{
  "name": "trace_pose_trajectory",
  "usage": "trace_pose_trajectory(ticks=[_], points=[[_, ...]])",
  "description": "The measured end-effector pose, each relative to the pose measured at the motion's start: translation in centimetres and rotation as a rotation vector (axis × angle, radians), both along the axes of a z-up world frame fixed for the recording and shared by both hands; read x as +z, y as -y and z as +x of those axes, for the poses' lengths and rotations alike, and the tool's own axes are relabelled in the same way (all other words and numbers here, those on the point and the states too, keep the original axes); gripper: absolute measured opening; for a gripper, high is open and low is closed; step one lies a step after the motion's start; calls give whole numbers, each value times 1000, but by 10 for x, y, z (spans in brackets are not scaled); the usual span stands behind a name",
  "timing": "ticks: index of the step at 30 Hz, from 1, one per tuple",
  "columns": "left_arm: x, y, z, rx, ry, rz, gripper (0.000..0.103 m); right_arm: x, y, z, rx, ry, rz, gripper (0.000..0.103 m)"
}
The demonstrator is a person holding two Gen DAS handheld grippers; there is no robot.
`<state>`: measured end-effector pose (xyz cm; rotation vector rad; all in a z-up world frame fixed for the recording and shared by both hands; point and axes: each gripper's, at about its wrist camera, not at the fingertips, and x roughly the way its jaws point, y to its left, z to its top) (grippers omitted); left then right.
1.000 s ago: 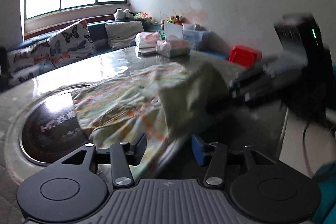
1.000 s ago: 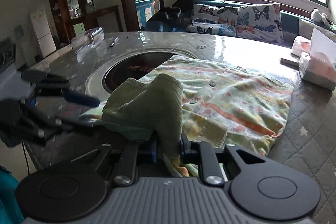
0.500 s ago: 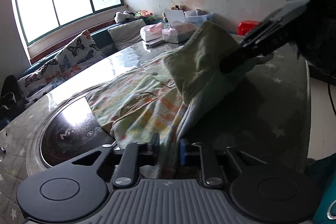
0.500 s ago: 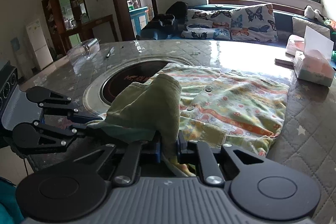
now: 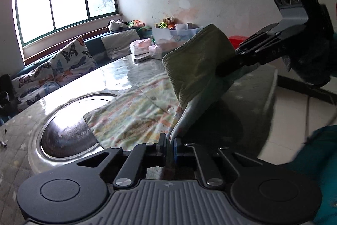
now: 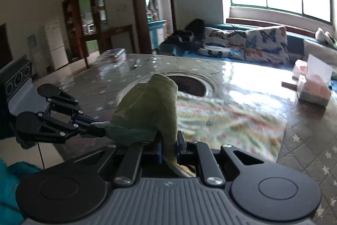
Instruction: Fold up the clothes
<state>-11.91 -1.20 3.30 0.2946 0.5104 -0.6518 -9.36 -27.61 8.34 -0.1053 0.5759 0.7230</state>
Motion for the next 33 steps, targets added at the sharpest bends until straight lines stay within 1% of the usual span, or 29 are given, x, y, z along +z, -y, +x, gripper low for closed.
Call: trace_pose_trajectory(ticks=[3,7,12,18,21,23,26,28,29,30,31,33], points=[[4,0,-6,4,-1,4,7,3,-5,-4,13,6,-18,10],[7,-3,14,41,-10,-34,7,7,-7,15,-11,0,-22,10],[20,-8,60,94,-16,-100,7,18,-11,54,-35,7,-35,10],[26,-11,132,169,-75,-141,7,24,-22,120,-53,10,-87,10],[21,-9,169,202,-119,-133,7,15,-29,155,-64,-14,-120,10],[11,-10,190,221,-159,-128,7,7,-34,179,-75,-34,-136,10],[-6,-10,221,252,-220,-117,7,-17,-40,207,-101,-87,-145,11],[-19,-12,235,280,-262,-114,7,-34,-42,216,-125,-108,-148,12],[-25,-12,240,293,-278,-108,11,-43,-44,221,-137,-118,-149,12],[-31,-12,244,308,-293,-100,11,-50,-44,225,-151,-123,-147,19],[-35,-12,247,316,-303,-96,11,-55,-43,226,-167,-122,-142,23],[-41,-12,248,329,-314,-89,13,-60,-39,226,-202,-108,-135,23]])
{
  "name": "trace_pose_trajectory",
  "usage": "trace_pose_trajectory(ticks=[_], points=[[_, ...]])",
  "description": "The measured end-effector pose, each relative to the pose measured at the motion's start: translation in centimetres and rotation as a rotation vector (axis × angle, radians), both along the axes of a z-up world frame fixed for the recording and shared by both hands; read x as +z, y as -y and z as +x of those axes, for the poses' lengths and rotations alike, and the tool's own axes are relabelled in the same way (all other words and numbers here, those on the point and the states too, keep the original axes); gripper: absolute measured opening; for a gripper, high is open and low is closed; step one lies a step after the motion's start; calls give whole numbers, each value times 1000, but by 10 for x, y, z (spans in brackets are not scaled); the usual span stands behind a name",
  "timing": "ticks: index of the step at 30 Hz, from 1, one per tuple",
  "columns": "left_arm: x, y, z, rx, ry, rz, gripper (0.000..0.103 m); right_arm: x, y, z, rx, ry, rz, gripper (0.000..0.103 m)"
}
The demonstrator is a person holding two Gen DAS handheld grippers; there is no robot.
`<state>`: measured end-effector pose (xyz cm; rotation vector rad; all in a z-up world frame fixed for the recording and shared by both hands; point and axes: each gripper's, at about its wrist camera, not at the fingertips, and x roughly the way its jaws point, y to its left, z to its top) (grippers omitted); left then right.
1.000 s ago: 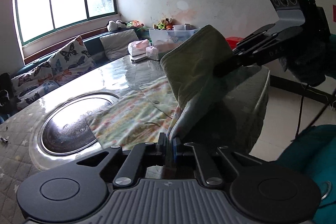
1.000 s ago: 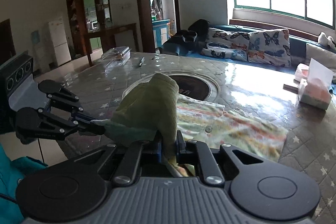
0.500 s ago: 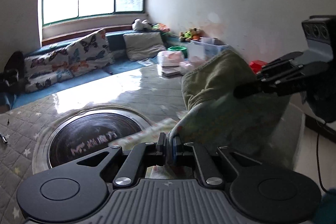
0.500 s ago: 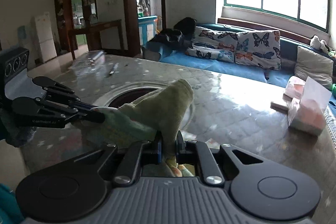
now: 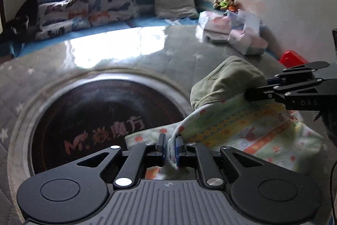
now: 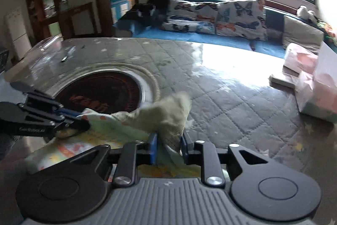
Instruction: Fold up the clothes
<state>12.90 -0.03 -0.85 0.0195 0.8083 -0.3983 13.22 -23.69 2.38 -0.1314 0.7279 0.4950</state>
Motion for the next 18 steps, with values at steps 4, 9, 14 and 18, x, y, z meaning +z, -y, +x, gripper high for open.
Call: trace_pose_trajectory(ticks=[4,9,14,18], points=[[0,1,-2,20,8,17,21,2,19,-12,-42,23,20,24],[0,1,4,47,17,30,27,1,40,-41,-40,10,52,24],[-2,1,10,85,5,27,37,-17,57,-47,-98,-38,73,24],[-1,-4,10,110,3,32,48,-23,70,-42,-155,-44,88,23]])
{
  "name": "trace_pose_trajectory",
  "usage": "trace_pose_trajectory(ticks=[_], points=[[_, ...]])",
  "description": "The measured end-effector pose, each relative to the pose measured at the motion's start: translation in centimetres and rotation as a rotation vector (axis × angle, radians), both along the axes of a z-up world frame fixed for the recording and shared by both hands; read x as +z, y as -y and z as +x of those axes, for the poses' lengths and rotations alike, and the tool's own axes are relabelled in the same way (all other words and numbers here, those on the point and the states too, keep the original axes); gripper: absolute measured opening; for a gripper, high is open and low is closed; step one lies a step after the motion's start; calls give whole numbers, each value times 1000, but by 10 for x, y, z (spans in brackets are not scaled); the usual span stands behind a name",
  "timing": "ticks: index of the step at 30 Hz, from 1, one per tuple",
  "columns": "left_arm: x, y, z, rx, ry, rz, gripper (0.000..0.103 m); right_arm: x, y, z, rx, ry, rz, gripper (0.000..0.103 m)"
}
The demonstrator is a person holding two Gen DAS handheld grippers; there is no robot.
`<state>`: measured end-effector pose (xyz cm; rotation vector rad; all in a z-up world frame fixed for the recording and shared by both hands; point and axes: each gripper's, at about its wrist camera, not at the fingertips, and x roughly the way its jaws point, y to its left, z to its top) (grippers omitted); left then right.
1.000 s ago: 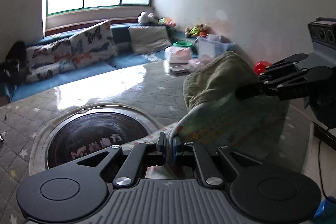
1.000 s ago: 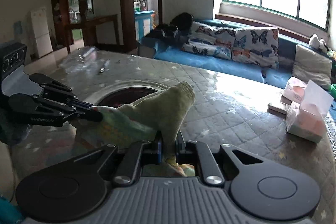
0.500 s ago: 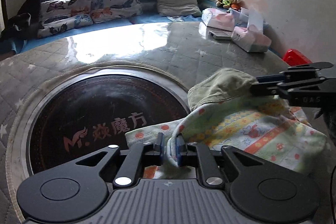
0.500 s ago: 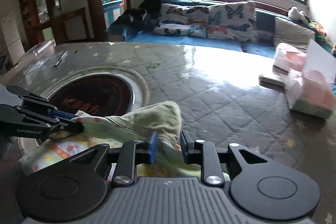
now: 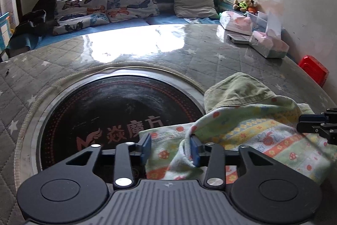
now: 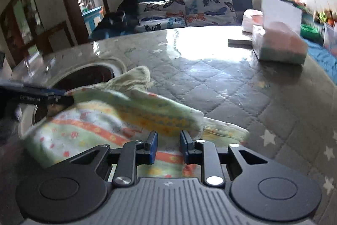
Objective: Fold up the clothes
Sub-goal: 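Lower the folded hem onto the shirt and open both grippers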
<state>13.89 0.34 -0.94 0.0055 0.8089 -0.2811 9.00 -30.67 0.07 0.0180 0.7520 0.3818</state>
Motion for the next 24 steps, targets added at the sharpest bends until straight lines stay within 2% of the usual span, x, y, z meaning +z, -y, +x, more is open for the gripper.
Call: trace_pose_trajectory(ticks=[3,7,12,16,24], points=[[5,-2,0,15,10,4,51,6,0,-1,1,27,-5,23],[14,-3,0,46,32,-4,51,12,-12,10,37,51,36,23],[19,-6,1,81,44,-14,51,-1,-35,30,46,25,37,23],[24,2,-4,50,47,-29,51,-11,-31,38,1,7,44,23],[29,47,-11,-79,44,-86,51,0,10,16,-116,22,64,25]])
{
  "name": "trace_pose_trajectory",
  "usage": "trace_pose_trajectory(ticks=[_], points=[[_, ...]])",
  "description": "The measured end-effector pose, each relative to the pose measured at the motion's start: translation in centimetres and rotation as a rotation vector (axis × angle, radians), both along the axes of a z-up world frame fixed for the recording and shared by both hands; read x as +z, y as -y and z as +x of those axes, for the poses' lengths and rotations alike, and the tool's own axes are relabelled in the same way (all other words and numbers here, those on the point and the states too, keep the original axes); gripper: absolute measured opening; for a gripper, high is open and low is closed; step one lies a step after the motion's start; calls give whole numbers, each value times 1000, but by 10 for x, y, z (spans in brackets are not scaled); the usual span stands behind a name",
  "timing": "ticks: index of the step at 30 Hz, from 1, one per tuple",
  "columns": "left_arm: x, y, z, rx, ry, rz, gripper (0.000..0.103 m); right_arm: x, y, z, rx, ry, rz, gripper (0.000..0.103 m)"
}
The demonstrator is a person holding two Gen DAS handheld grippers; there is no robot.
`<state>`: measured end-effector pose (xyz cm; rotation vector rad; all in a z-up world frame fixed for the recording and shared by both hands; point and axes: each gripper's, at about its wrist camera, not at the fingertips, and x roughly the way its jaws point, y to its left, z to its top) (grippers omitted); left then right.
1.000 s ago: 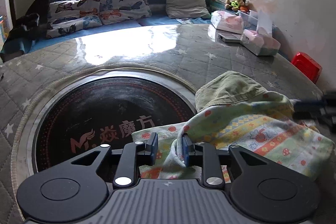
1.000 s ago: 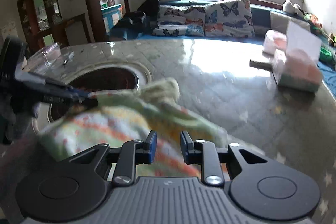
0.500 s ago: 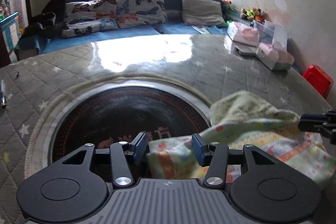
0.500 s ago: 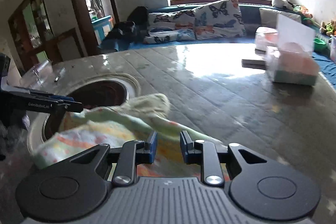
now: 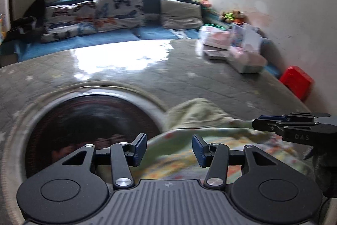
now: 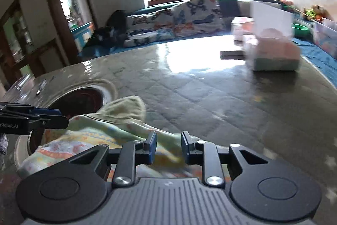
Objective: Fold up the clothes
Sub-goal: 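Lower the folded hem onto the shirt and open both grippers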
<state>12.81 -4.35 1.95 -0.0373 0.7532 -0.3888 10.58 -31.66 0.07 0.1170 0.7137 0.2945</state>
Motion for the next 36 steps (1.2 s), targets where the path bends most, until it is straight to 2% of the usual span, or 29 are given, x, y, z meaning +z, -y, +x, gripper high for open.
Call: trace_pose_trajectory(ticks=[7,14,20,25,31,33,36], points=[[-11,30,6,-51,-27,-2,50,-14,28,-9,-77,-41,58,25],[-22,43,5,-59,-20,44,51,-15,16,-7,-44,-29,64,24],[-23,49,-1,-66,18,75,51,-12,11,-11,-60,2,35,6],[-18,57,-13,-98,57,70,51,1,7,-29,-71,72,-10,5],[-30,64,-13,-114,57,89,51,-14,10,-17,-87,14,-26,7],[-26,58,-15,-107,61,75,51,-11,9,-19,-84,20,-44,15],[-16,45,-26,-102,83,51,51,0,4,-31,-43,34,-63,15]])
